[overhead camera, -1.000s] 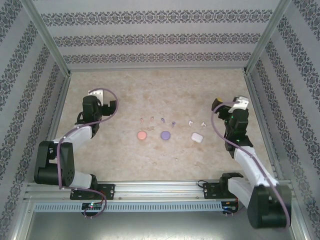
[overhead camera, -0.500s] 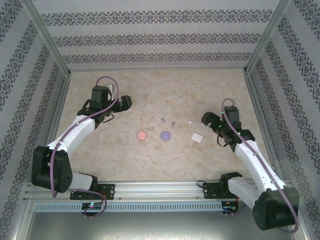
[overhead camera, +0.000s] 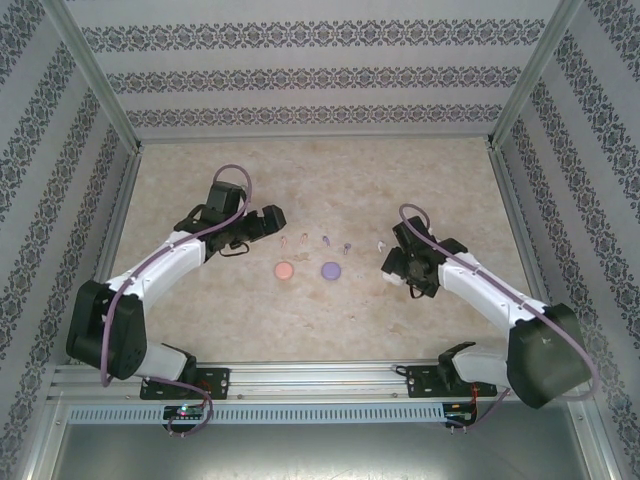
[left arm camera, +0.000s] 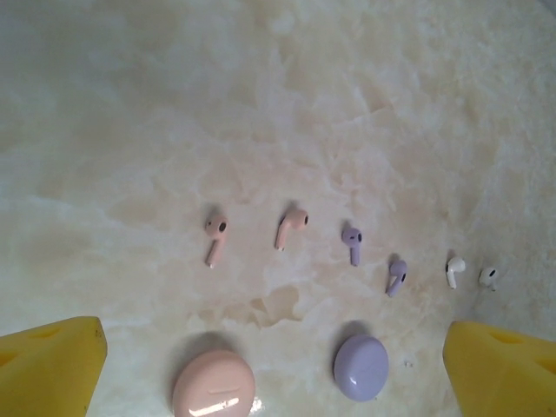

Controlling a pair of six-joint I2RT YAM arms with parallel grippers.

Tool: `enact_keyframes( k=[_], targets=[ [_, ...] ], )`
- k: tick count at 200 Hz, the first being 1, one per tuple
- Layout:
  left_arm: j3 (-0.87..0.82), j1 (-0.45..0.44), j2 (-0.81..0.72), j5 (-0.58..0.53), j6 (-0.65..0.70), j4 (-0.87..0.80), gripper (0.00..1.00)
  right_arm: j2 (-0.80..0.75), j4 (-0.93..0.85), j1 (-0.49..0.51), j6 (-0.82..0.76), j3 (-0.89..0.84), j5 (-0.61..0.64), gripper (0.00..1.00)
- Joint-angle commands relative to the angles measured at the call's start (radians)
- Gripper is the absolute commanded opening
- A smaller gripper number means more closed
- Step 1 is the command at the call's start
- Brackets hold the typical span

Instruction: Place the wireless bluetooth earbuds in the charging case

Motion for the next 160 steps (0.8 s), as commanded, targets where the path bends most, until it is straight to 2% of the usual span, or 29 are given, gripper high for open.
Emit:
enact_keyframes(
  k=[1,41,160],
  targets=[
    [0.021,-0.031,0.012,0.022,-0.066,-0.039,0.99,0.056,-0.023,0.011,0.006,0.064,0.044,0.87],
    [0.060,-0.073,0.006,-0.048,-0.006,-0.081,0.99,0.180,-0.033,0.016,-0.005,0.135,0.011,0.82],
    [0.079,-0.094,0.018,-0.038,0.037,-0.045,0.99,0.373,0.030,0.048,-0.004,0.166,0.004,0.76]
  ],
)
